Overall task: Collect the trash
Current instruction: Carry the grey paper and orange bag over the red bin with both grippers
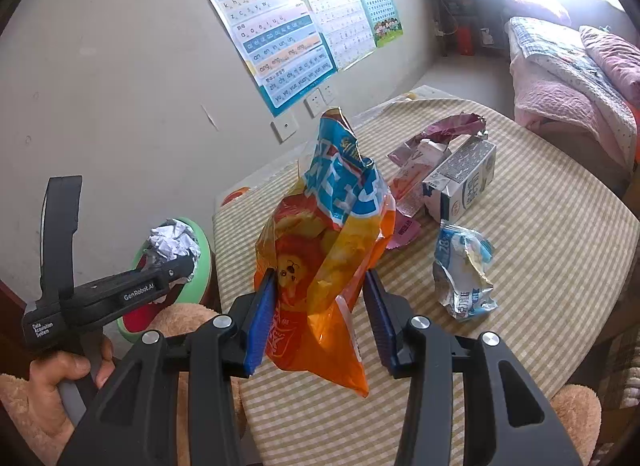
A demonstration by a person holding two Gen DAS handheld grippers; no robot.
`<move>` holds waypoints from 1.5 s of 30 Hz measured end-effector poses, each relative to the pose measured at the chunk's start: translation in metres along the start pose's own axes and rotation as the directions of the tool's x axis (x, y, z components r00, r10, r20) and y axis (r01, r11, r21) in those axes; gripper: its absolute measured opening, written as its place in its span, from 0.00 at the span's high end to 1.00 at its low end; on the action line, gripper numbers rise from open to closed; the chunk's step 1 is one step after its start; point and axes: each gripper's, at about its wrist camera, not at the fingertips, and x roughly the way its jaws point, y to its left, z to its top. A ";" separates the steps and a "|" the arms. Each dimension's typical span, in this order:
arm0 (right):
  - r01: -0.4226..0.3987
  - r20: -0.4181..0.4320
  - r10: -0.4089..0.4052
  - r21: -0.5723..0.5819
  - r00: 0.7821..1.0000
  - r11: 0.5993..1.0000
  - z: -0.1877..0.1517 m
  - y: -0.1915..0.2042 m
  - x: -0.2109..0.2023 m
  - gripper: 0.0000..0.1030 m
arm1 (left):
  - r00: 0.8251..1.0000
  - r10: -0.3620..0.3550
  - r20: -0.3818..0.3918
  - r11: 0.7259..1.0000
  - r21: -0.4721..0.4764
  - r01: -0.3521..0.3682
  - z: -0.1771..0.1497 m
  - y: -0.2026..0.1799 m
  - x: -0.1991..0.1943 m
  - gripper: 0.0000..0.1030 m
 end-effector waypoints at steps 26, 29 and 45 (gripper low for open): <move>0.104 -0.006 -0.108 -0.241 0.994 0.965 0.014 0.086 -0.002 0.59 | 0.995 0.008 0.096 1.000 -0.016 -0.006 0.000 0.056 -0.023 0.62; 0.113 -0.011 -0.121 -0.281 0.993 0.953 0.015 0.099 0.001 0.59 | 0.994 0.018 0.112 0.999 -0.042 -0.013 -0.002 0.072 -0.025 0.62; 0.045 -0.067 -0.079 -0.410 0.995 0.911 0.017 0.161 0.034 0.58 | 0.992 0.082 0.098 0.985 -0.158 -0.065 -0.015 0.152 -0.018 0.62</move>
